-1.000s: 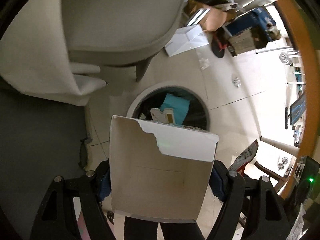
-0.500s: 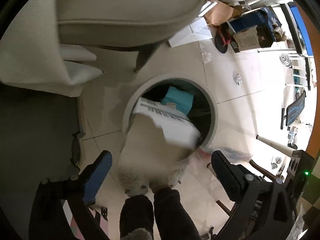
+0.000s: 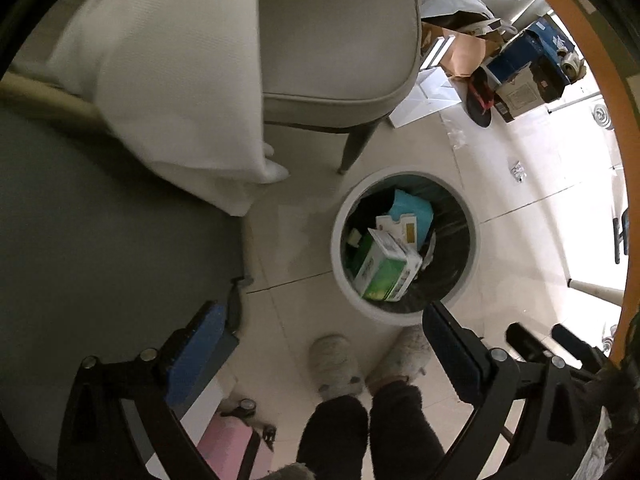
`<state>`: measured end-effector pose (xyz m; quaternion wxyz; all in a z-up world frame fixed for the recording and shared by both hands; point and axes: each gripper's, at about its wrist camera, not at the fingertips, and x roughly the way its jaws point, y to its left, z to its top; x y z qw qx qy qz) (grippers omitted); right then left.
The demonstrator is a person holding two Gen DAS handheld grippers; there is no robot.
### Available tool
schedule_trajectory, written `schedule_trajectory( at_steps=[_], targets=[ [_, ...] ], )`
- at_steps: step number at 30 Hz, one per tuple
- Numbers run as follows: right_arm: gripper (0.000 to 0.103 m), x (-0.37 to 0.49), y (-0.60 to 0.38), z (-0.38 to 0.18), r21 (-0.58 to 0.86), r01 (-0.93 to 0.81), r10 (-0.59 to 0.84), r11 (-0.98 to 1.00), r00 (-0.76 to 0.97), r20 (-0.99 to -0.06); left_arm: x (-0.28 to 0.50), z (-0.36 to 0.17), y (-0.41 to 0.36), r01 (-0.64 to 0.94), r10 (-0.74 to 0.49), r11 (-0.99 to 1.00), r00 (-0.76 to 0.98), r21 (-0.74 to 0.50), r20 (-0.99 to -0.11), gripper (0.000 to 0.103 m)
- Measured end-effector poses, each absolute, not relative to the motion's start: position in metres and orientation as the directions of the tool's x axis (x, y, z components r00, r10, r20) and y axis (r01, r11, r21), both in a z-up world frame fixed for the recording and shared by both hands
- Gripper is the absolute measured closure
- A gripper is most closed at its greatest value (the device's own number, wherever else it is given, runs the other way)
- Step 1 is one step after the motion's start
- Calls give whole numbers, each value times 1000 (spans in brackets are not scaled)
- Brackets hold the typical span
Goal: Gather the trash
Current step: 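Raise both tools from the bin back over the table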
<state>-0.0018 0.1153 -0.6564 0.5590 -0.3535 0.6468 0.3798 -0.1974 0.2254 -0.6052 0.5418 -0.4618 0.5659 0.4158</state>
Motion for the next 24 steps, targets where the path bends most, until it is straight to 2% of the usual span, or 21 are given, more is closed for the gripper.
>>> schedule_trajectory(
  at_steps=[13,24],
  targets=[
    [2,-9,88,-534,79,-883,34,462,-71,-997,-205,-492,187,-969,10,247,12,-9,-1000,2],
    [2,-15,58,-392,114,-882,129,457,-61,-990,-201,-373,158,-957,86,292,34,-7,-996,2]
  ],
)
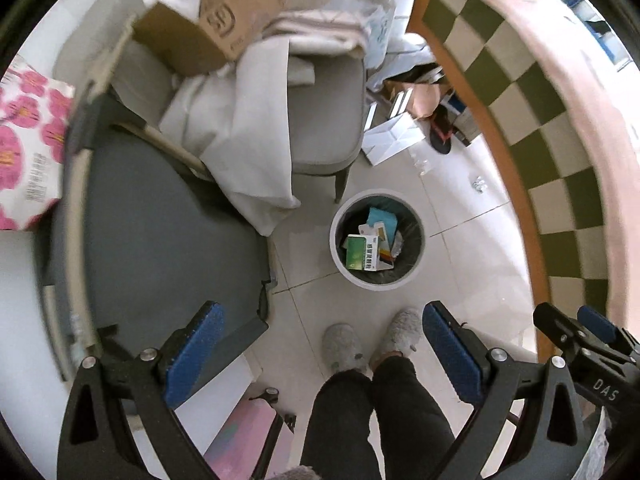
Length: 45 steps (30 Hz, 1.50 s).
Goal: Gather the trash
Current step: 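Raise both tools from the bin back over the table, then grasp the blue printed bag with the left tool while the right tool grasps the long white Doctor box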
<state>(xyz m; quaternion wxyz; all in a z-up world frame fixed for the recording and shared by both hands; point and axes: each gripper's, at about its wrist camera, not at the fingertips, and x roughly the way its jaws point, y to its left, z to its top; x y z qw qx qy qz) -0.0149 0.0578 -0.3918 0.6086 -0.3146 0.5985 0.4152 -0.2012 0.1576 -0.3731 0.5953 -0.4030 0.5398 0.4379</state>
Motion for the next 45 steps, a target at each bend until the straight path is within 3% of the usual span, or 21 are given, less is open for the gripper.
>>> schedule_trajectory(
  at_steps=[11,21,32,40,45],
  targets=[
    [2,50,15,-259,244,-759,283,603,-81,-956,-130,-248,153,-915,228,402,111,-10,-967,2],
    [2,254,-71,-202,159,-536,258,829,114,-959,100,-185,123,-724,286,690,255,14,-924,0],
    [2,533,-194,-213,29,-262,86,965,210,-974,397,-217,70,-476,209,877,273,57,-939,0],
    [2,666,-220,-270,-83,-185,-49,979,182,-982,515,-269,64,-418,190,904,196,93,-962,0],
    [2,712,-218,-315,-118,-180,-97,977,123,-988,548,-299,69,-399,150,913,139,84,-979,0]
  ],
)
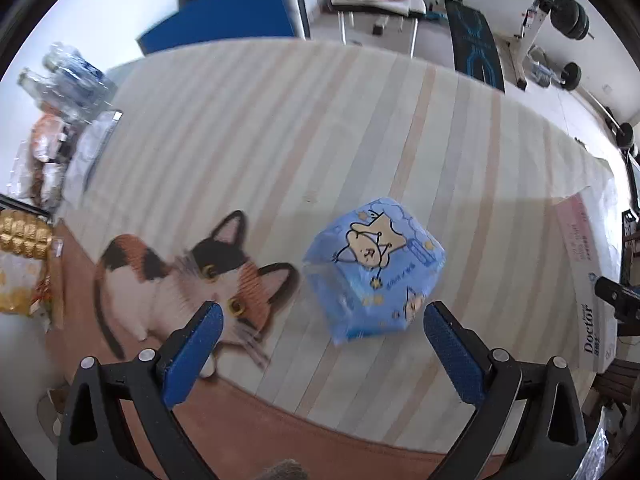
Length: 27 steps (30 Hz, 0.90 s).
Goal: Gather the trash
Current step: 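Grasp the blue printed bag with the left tool while the right tool grasps the long white Doctor box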
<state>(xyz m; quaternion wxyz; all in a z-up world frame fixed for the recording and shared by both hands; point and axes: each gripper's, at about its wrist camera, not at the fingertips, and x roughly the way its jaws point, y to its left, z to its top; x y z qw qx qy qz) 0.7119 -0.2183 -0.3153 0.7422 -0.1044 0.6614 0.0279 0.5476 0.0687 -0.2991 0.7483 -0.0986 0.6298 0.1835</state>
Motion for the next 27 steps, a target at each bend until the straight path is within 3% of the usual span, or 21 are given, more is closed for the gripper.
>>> schedule_trajectory(
  at_steps=[3,5,7,15,17,18,21,24,27],
  targets=[
    [3,735,-217,-340,-94,-173,-81,980,83,-993,557,-315,73,-404,102,913,115,47,-988,0],
    [12,741,-214,-350,-57,-172,-46,984,69,-997,559,-322,74,-406,78,913,107,28,-991,0],
    [47,742,-209,-352,6,-174,16,985,54,-998,563,-329,74,-408,53,913,99,8,-994,0],
    [52,727,-176,-354,86,-210,92,974,19,-996,582,-342,68,-387,-40,919,108,-79,-993,1],
    [53,724,-171,-358,73,-218,79,973,18,-997,585,-342,65,-375,-53,922,126,-98,-991,14],
    [53,724,-169,-358,78,-221,84,972,19,-996,586,-340,65,-372,-52,923,131,-98,-990,42],
    [54,714,-166,-355,100,-220,106,970,14,-994,585,-328,59,-346,-55,932,163,-109,-985,71],
    [55,708,-163,-346,121,-228,130,966,25,-991,579,-318,57,-333,-56,936,182,-115,-982,85],
    [57,697,-157,-333,144,-241,158,960,38,-987,563,-302,57,-329,-31,939,210,-100,-977,90]
  ],
)
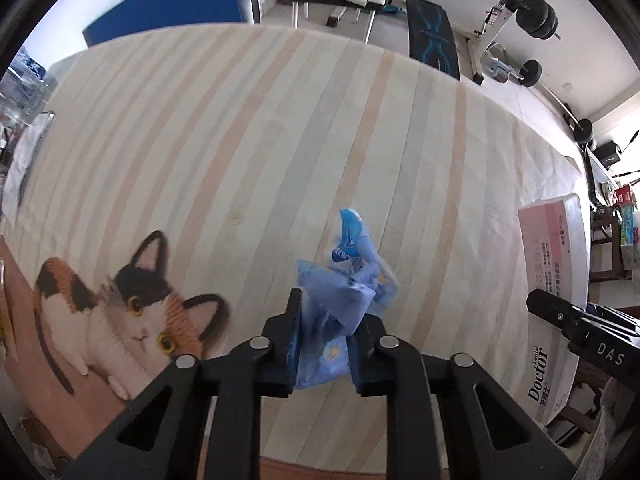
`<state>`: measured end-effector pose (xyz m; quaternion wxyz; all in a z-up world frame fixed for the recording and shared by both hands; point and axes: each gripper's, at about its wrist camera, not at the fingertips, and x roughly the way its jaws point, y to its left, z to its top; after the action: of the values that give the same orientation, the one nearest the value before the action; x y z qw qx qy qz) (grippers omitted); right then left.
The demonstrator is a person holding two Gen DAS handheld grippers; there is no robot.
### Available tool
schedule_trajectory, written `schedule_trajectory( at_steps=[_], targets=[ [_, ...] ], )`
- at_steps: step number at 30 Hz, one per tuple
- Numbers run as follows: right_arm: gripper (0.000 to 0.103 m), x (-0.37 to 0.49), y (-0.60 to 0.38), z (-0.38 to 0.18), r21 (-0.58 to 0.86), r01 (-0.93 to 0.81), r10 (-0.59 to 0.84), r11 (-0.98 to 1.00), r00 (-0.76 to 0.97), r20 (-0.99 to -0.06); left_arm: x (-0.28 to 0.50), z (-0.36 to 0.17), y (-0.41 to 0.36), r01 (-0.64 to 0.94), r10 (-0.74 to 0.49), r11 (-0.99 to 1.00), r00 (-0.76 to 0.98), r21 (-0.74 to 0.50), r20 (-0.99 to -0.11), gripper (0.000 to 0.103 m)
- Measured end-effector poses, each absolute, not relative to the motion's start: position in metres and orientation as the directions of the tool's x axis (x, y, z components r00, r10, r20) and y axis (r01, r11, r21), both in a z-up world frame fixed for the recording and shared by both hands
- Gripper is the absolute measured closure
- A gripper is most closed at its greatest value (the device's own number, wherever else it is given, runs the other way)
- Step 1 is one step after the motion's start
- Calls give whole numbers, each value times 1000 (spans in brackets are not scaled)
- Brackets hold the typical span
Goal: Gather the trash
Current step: 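Grasp the blue printed bag with the left tool while the right tool grasps the long white Doctor box, then carry the blue bag and white box over the bin and release both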
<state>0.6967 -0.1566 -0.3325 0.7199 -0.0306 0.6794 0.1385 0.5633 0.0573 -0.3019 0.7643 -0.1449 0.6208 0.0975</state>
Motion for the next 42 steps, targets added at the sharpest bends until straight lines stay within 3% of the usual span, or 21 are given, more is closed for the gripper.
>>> schedule_trajectory(
  at_steps=[12,25,32,42],
  targets=[
    [66,579,-94,-254,258,-389,299,884,48,-953,422,-229,104,-435,73,897,331,-83,-941,91],
    [67,294,-35,-216,344,-553,371,759,-67,-926,140,-207,160,-632,126,758,385,-162,-914,91],
    [67,132,-5,-285,358,-634,273,686,-233,-933,-14,-258,183,-755,64,618,325,-218,-944,91],
    [67,6,68,-489,275,-758,8,592,-335,-942,-121,-450,224,-890,-132,356,255,-286,-958,91]
  ],
)
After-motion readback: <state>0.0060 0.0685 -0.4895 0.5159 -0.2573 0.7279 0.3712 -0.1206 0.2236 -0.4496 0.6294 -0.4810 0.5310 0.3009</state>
